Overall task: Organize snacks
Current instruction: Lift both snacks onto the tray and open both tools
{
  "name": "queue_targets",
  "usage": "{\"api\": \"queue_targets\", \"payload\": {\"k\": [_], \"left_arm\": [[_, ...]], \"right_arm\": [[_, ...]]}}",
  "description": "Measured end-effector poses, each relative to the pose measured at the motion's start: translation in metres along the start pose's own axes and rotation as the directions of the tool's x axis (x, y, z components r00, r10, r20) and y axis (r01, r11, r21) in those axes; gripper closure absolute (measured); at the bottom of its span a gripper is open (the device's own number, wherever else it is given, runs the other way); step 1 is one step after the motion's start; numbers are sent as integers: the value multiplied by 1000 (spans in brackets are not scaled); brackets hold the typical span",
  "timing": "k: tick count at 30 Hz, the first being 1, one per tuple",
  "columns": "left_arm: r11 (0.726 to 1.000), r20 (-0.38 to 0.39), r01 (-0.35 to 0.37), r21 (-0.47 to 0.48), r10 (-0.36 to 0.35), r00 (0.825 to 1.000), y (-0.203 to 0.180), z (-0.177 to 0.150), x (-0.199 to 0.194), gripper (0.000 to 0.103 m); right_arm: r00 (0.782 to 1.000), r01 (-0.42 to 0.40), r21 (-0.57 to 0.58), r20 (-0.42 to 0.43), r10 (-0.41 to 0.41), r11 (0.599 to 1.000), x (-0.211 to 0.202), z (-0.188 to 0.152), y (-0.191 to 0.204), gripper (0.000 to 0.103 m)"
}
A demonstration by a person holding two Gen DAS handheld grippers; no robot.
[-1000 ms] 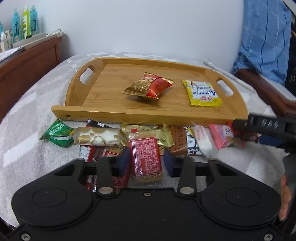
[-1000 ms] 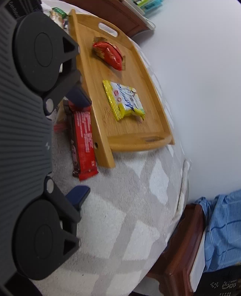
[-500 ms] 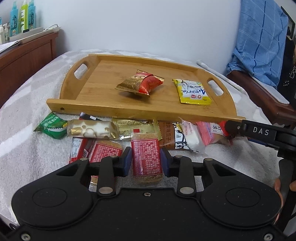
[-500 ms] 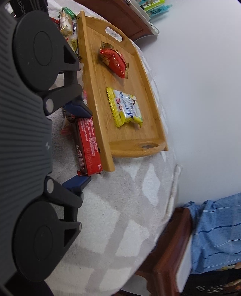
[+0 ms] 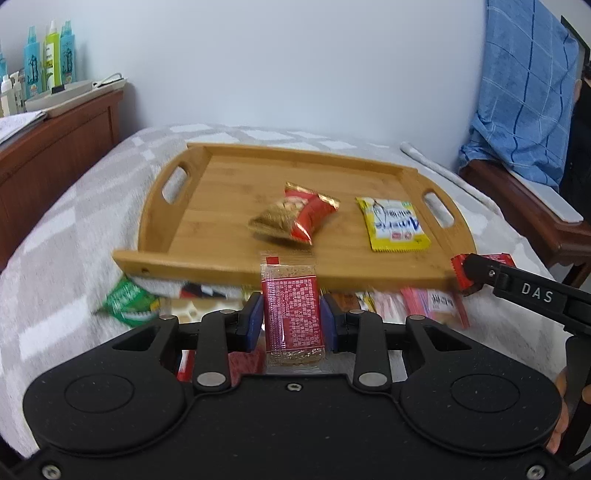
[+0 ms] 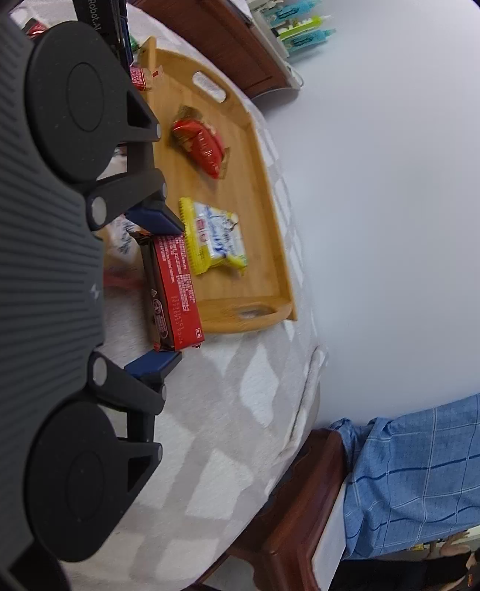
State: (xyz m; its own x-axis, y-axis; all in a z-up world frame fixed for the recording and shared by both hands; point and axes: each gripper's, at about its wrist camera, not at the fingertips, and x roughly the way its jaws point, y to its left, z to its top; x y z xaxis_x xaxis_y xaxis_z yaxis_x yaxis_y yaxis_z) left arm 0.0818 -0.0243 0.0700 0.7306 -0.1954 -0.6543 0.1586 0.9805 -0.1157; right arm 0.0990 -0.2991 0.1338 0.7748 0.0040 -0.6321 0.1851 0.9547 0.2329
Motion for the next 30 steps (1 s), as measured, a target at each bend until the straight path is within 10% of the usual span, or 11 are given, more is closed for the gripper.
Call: {"api": "queue_targets", "payload": {"k": [12, 30], "left_arm": [[999, 99, 12, 50, -17, 995, 16, 84, 19, 72], [998, -105, -32, 61, 38, 994, 37, 109, 130, 72]], "right_arm": [[991, -128, -79, 18, 129, 989, 52, 59, 20, 34], [978, -177, -49, -124, 170, 983, 153, 91, 28, 34]]}}
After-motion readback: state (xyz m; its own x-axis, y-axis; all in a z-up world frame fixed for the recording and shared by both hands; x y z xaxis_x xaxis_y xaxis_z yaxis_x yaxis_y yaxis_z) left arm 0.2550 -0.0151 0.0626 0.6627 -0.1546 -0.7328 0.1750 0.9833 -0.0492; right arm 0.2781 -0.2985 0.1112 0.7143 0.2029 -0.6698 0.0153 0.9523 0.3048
